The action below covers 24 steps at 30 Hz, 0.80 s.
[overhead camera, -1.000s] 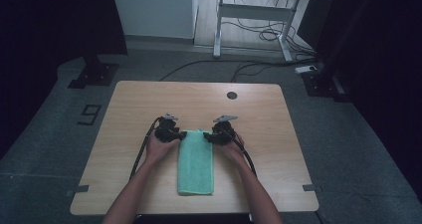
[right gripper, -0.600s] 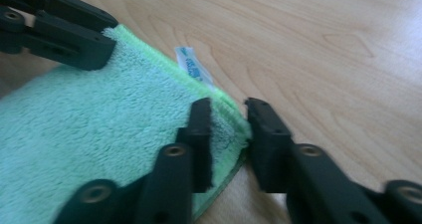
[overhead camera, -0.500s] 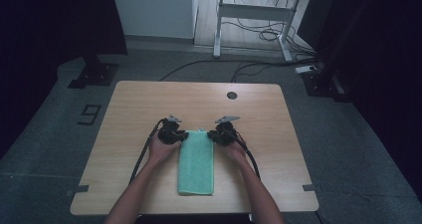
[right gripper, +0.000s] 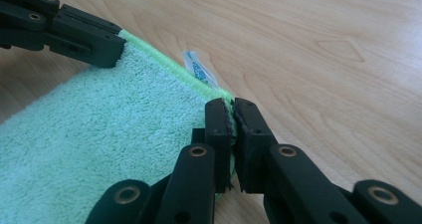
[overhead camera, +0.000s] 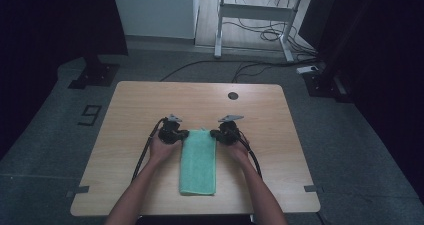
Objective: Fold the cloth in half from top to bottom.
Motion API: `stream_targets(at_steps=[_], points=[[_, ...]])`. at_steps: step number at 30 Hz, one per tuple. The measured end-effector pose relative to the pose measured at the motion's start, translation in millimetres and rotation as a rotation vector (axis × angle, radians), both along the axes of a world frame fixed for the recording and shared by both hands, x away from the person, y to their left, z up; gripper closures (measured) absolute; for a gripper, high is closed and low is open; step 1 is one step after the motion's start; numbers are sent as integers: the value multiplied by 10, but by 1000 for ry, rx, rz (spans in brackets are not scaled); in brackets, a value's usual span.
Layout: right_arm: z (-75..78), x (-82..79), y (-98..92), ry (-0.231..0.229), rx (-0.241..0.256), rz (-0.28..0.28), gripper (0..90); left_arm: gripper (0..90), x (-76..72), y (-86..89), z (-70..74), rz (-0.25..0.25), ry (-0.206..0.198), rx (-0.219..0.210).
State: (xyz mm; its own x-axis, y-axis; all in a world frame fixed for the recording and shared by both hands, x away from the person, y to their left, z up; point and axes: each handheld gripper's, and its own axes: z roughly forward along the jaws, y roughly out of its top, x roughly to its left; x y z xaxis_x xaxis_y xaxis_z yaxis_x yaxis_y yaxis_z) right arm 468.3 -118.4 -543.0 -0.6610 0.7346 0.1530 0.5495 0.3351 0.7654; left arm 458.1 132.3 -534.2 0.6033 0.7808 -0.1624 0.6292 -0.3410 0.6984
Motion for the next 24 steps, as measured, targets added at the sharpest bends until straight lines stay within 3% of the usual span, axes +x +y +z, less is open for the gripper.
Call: stream_targets(at_steps=[13,24], points=[[187,-59,-152,-60,48,-30,853,868,-44,-89,173,-26,-56,-27],[339,-203,-176,-126,83,-3,852,867,-180,-34,363,-41,-119,-33]])
